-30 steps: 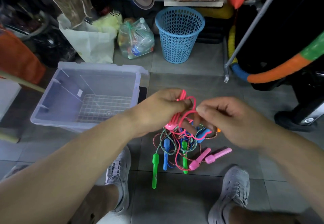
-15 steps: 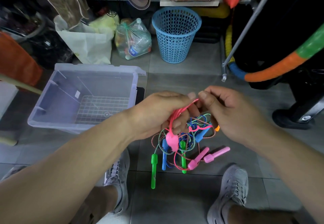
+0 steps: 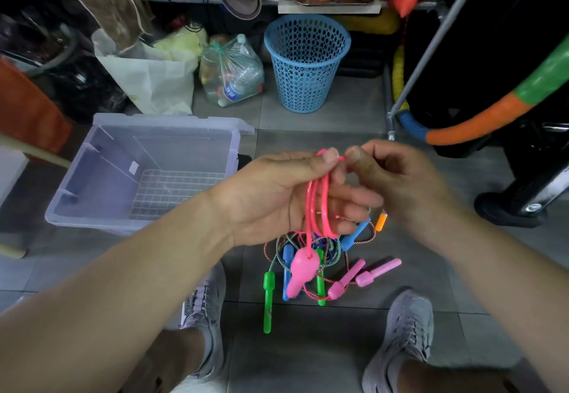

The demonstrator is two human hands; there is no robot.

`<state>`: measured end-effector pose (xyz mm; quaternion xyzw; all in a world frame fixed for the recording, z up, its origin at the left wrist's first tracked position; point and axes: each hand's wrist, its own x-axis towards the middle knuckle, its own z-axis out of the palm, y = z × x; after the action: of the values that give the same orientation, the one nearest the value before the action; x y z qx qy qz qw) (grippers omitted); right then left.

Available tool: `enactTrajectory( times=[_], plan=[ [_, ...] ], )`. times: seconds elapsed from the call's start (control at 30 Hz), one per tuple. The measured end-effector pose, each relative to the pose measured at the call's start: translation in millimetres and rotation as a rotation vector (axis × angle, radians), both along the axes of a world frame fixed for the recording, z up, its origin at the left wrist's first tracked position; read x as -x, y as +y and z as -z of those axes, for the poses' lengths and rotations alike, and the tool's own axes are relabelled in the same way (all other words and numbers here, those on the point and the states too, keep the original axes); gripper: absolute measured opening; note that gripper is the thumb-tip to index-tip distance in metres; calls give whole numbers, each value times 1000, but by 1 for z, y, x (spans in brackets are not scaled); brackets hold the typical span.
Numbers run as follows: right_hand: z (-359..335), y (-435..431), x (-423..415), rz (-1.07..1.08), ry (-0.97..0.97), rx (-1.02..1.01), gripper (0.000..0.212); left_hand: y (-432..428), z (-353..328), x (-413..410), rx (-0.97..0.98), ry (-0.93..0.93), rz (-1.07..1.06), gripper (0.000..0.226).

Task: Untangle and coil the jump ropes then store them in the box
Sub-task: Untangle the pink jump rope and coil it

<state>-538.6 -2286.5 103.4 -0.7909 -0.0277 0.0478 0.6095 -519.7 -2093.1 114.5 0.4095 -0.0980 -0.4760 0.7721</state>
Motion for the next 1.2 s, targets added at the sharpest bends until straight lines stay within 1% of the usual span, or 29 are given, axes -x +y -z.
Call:
enactTrajectory(
  times=[0.03,0.07,0.1,0.13,0.17,0.2,0.27,0.33,0.37,0.4,0.43,0.53,0.57,0.63,0.7,0.77,0.83,0.87,0.9,0.93,0.97,1.0,1.03,1.07,1.13,1.2],
  plan=[
    [1,-1,0,-14,52,-67,53,1,-1,-2,55,33,-7,25],
    [2,-2,0,-35,91,-114,41,2,-2,-5,103,60,-35,26],
    [3,-3,0,-62,116,-138,24,3,-3,-8,141,86,-80,27],
    [4,-4,1,-92,143,-137,10,4,-3,-10,170,109,-135,29],
    [6,-5,2,-113,184,-119,2,5,-4,-13,192,128,-193,32],
    [9,-7,2,-118,228,-69,6,6,-4,-14,215,146,-249,34],
    [15,-10,3,-141,277,137,14,9,-7,-18,268,182,-356,36],
    [18,-13,5,-207,276,393,14,12,-10,-23,300,213,-472,36],
    [19,-13,6,-211,276,448,13,15,-11,-27,300,225,-532,35],
    [19,-13,7,-182,282,433,12,17,-11,-30,294,239,-589,33],
    [16,-13,6,-127,305,351,12,21,-11,-33,290,258,-636,32],
    [8,-12,0,40,429,30,11,27,-9,-36,280,292,-706,27],
    [6,-12,-1,68,446,-2,11,28,-9,-36,274,293,-716,25],
    [3,-14,-2,70,452,-5,14,28,-13,-36,256,300,-750,24],
    [1,-18,-3,54,477,-94,15,28,-17,-38,246,303,-788,28],
    [-2,-20,-3,53,486,-199,12,29,-18,-38,215,239,-809,32],
    [-1,-21,-3,82,493,-220,10,27,-15,-39,149,131,-804,37],
    [2,-20,-2,103,473,-187,12,26,-12,-39,115,74,-790,36],
    [6,-20,0,99,411,-70,15,23,-10,-38,87,18,-764,29],
    [10,-19,2,47,299,153,18,21,-8,-36,66,-30,-735,21],
    [14,-18,5,-56,177,416,21,19,-6,-35,52,-60,-715,14],
    [16,-14,9,-201,91,607,24,17,-4,-33,46,-72,-707,12],
    [16,-9,13,-340,76,709,26,15,-3,-32,42,-75,-702,13],
    [16,-4,19,-457,102,724,27,13,-1,-31,35,-78,-694,16],
    [10,5,27,-598,158,672,26,9,0,-27,-25,-112,-660,18],
    [-2,7,28,-623,144,598,26,5,1,-21,-163,-195,-608,22]
  ],
)
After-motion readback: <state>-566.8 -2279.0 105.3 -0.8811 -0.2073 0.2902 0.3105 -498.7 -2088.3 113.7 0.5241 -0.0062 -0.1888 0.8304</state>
